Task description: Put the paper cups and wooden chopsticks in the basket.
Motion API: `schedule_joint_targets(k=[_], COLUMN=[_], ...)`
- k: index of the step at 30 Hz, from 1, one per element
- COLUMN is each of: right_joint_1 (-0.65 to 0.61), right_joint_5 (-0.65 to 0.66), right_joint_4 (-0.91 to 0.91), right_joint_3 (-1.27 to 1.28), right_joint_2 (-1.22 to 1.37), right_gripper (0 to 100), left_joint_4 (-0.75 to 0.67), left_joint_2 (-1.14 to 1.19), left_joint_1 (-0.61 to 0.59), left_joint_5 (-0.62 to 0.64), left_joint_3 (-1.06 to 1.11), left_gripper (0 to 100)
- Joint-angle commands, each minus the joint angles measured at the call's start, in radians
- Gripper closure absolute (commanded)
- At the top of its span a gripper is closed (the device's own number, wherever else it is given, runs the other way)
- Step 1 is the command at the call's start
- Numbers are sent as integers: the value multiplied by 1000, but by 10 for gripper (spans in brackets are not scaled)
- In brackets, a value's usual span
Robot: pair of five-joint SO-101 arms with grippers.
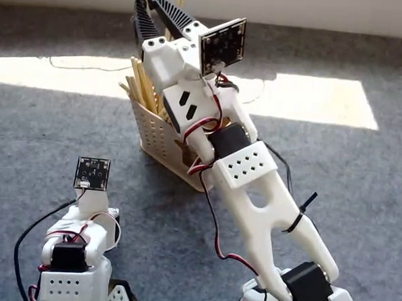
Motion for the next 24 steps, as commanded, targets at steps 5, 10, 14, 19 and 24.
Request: schedule_joint_targets(k=[5, 10, 14, 19, 24], right_joint_1=[-21, -30, -28, -36, -39], right_joint_5=[-5, -5, 55, 138, 137], right_joint_4=[-31, -93, -202, -216, -216], right_joint_3=[87, 197, 302, 420, 507], right_joint_2=[-8, -5, -12, -16, -125], right_gripper=[991, 991, 991, 991, 991], left_joint_4=[5, 5, 5, 5, 5], left_joint_2=[-12, -12, -12, -12, -12], left_joint_1=[13, 13, 13, 13, 13], left_joint_5=[5, 5, 5, 5, 5], left_joint_3=[18, 18, 18, 18, 18], left_gripper=[993, 993, 993, 993, 993])
